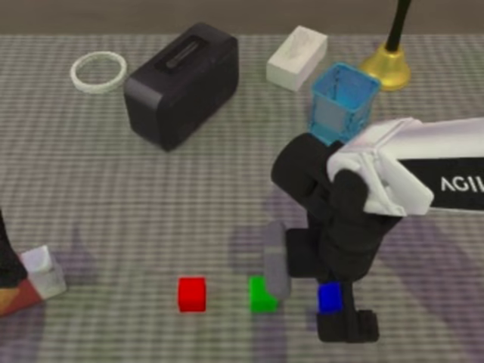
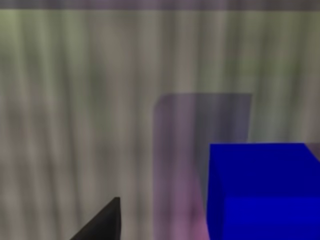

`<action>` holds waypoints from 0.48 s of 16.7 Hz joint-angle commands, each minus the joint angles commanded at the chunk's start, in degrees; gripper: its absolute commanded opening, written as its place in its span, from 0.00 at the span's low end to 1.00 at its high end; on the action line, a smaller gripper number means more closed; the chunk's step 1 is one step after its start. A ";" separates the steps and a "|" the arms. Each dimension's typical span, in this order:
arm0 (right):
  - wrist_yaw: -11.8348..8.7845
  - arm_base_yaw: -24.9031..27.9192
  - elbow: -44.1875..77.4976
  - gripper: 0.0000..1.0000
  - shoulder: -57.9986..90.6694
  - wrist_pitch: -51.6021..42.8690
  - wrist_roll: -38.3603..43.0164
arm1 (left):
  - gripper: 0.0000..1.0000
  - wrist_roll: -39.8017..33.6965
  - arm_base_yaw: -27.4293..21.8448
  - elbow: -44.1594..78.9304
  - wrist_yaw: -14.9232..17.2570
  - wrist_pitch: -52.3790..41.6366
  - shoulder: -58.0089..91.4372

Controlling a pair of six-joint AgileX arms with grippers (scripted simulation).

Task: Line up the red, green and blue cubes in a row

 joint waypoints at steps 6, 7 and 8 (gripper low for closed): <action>-0.07 0.25 6.36 1.00 -3.89 -10.47 -0.25 | 1.00 0.00 0.00 0.00 0.00 0.00 0.00; -0.07 0.31 7.43 1.00 -4.63 -12.44 -0.30 | 1.00 0.00 0.00 0.00 0.00 0.00 0.00; -0.06 0.33 8.29 1.00 -5.29 -13.90 -0.32 | 1.00 0.00 0.00 0.00 0.00 0.00 0.00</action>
